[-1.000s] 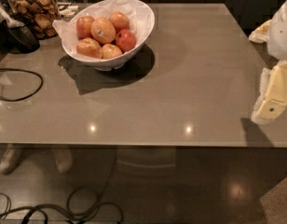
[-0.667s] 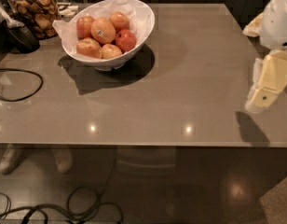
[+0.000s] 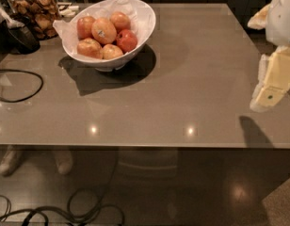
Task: Pick apple from white bowl
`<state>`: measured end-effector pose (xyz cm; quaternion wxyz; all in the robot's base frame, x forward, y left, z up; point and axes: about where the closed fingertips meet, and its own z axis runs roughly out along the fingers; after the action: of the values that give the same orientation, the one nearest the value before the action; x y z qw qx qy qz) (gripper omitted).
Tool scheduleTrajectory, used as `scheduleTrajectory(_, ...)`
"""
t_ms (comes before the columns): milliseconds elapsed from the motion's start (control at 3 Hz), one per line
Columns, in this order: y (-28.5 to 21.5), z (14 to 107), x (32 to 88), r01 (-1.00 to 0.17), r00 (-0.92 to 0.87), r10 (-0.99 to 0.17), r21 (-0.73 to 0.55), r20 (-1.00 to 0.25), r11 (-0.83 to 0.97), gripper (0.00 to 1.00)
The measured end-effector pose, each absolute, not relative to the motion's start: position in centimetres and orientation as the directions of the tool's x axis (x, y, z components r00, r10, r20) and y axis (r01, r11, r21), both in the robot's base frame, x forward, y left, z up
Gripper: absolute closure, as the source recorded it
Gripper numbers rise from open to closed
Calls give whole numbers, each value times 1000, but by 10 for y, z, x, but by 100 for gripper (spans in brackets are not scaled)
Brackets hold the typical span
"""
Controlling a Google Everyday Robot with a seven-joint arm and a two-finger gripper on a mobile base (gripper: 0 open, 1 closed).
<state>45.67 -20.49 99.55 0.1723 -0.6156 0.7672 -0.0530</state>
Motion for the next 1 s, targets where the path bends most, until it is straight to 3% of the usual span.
scheduleTrajectory(333,-208,994,454,-925,-186,-963,-296,-197,239,0)
scheduleTrajectory(1000,-149,1031,514,-934,-138,-950,-282,-281,219,0)
